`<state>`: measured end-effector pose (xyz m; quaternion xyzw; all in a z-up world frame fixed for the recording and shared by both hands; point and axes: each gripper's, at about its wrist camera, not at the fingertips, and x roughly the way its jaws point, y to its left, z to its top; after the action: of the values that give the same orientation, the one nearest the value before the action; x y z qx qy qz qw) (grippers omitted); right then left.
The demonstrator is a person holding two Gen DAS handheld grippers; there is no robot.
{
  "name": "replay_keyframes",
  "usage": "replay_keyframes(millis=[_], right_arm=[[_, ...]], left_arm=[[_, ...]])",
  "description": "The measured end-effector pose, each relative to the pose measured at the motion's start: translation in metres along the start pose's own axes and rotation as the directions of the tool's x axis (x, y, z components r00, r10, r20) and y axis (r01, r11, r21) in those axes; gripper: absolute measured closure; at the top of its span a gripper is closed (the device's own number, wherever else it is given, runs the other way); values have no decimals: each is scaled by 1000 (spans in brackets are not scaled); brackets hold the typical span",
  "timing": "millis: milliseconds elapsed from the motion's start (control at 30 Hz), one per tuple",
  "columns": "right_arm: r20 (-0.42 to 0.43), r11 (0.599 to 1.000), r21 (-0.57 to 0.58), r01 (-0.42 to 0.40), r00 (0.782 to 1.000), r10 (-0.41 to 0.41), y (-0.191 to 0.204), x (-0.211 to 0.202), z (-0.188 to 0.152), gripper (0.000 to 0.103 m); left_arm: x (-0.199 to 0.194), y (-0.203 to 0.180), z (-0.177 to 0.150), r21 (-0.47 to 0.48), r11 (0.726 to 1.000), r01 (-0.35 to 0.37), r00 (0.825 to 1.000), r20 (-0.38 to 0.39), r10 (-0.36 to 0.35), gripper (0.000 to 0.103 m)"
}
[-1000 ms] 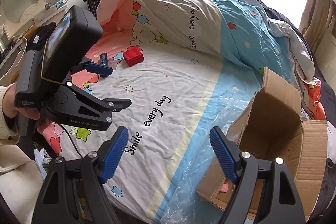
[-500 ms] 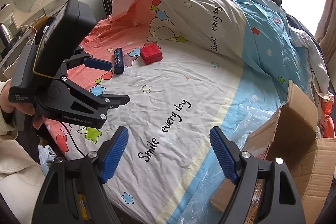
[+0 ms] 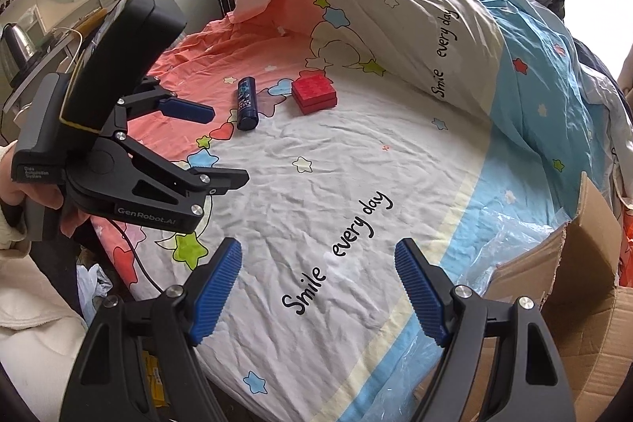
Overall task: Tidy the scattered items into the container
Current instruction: 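Withdraw both grippers from the box toward the red box and blue bottle, then move the left gripper to the blue shampoo bottle while the right approaches the red box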
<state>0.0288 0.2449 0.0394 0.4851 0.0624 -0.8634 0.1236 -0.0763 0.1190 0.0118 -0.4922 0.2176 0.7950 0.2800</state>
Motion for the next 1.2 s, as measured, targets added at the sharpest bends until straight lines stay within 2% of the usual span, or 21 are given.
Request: replay_keyframes(millis=[533,1200], right_arm=[[-38,999,-27,-45,998,44,12,31,14,26],[-72,993,-80,-91,994,85,26,61,41,26]], left_arm=[[9,32,-27,-28,999,23,999,-30,-24,23],[18,69,-38,-69,997,44,999,-25,-46,23]])
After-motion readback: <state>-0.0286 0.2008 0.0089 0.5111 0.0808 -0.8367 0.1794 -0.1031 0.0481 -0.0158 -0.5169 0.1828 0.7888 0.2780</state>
